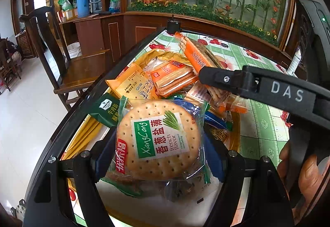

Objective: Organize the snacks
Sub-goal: 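Lower both packs into the white tray and open both tools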

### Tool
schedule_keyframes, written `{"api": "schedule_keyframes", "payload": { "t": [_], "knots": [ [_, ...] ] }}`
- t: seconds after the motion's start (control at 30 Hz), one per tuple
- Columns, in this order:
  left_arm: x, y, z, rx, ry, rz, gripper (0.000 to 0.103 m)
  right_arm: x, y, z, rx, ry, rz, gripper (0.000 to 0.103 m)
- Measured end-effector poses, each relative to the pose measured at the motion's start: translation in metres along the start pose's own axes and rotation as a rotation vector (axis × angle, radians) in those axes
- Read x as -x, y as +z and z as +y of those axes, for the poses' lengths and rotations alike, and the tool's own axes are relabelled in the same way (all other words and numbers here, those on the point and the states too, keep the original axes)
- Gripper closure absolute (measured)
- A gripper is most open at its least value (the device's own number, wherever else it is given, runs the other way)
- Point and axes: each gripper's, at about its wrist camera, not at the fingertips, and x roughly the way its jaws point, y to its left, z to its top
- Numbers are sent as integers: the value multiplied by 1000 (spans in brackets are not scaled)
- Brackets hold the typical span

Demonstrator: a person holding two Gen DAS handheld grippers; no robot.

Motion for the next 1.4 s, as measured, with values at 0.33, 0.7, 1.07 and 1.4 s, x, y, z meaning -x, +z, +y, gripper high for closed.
{"api": "schedule_keyframes", "payload": {
  "t": [0.33, 0.7, 1.07, 1.4],
  "knots": [
    [-3, 1, 0, -6, 14, 11, 24, -6, -1, 5, 37, -25, 21, 44],
    [-3, -3, -2, -15, 23, 16, 24, 12, 1, 3, 16, -17, -15, 29],
    [-5, -3, -3, -12, 43, 26, 23, 70, -24, -13, -62, 13, -85, 25],
    [-11, 0, -4, 3, 66, 64, 20, 110, -63, -35, -115, -13, -79, 22]
  ]
}}
